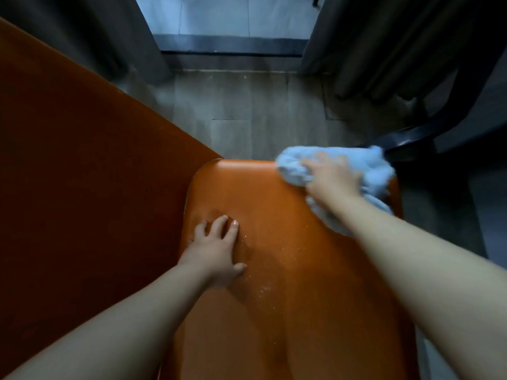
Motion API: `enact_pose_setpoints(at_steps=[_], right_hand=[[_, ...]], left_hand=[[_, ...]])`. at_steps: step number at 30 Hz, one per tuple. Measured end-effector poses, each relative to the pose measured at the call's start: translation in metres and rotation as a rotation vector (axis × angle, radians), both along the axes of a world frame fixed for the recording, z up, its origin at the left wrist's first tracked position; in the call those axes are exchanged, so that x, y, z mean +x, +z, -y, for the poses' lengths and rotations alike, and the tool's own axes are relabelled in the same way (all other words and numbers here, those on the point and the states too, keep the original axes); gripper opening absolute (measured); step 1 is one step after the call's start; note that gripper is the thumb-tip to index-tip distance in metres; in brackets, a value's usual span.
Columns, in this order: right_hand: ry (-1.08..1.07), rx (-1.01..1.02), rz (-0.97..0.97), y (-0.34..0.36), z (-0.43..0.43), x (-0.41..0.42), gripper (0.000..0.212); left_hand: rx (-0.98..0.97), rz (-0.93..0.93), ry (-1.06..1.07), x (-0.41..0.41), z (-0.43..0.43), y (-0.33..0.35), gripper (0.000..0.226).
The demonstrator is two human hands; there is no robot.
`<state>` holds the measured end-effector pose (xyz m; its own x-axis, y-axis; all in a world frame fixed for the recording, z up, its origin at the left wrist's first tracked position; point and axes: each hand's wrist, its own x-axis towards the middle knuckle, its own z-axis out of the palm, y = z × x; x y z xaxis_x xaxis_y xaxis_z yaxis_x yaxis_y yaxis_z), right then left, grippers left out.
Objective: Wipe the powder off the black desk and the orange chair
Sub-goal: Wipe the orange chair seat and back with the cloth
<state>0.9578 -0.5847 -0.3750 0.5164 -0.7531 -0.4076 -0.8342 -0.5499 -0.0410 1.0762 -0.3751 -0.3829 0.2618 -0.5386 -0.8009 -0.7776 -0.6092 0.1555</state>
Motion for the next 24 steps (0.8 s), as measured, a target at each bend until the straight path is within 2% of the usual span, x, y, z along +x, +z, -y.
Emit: enact_pose_setpoints(at_steps=[3,5,8,10,13,14,16,20,22,24], right_hand=[[-0.315,-0.041,-0.184,0.019,0.030,-0.051,0.042],[-0.371,-0.043,-0.210,0.016,0.024,-0.025,0.032],[-0.059,0.034,-0.039,-0.001,-0.031,0.072,0.027],[0.185,0.058,0.077,-0.008,-0.079,0.121,0.035],[0.299,0.037,0.137,-0.011,-0.080,0.113,0.041],[0.254,0.023,0.140,-0.013,-0.064,0.092,0.040],[0.022,-0.010,0.117,-0.012,-0.019,0.035,0.041],[-0.462,-0.084,-0.092,0.011,0.043,-0.083,0.044],[-0.577,-0.102,-0.106,0.007,0.040,-0.075,0.039],[-0.510,-0.137,-0.083,-0.003,0.027,-0.028,0.030]], left_hand=[[-0.017,-0.015,-0.005,-0.001,-0.001,0.005,0.095],[-0.034,-0.032,0.008,0.002,0.000,0.004,0.093],[-0.048,-0.032,0.005,0.005,-0.002,0.002,0.090],[-0.080,-0.019,-0.021,0.006,-0.004,-0.002,0.088],[-0.105,-0.002,-0.027,0.008,-0.005,-0.006,0.088],[-0.096,-0.006,-0.010,0.007,-0.005,-0.006,0.091],[-0.084,-0.012,0.023,0.007,-0.005,-0.006,0.099],[-0.119,-0.008,0.047,0.001,-0.011,-0.009,0.109],[-0.145,0.008,0.047,-0.003,-0.014,-0.010,0.109],[-0.152,0.009,0.041,-0.003,-0.014,-0.011,0.107]])
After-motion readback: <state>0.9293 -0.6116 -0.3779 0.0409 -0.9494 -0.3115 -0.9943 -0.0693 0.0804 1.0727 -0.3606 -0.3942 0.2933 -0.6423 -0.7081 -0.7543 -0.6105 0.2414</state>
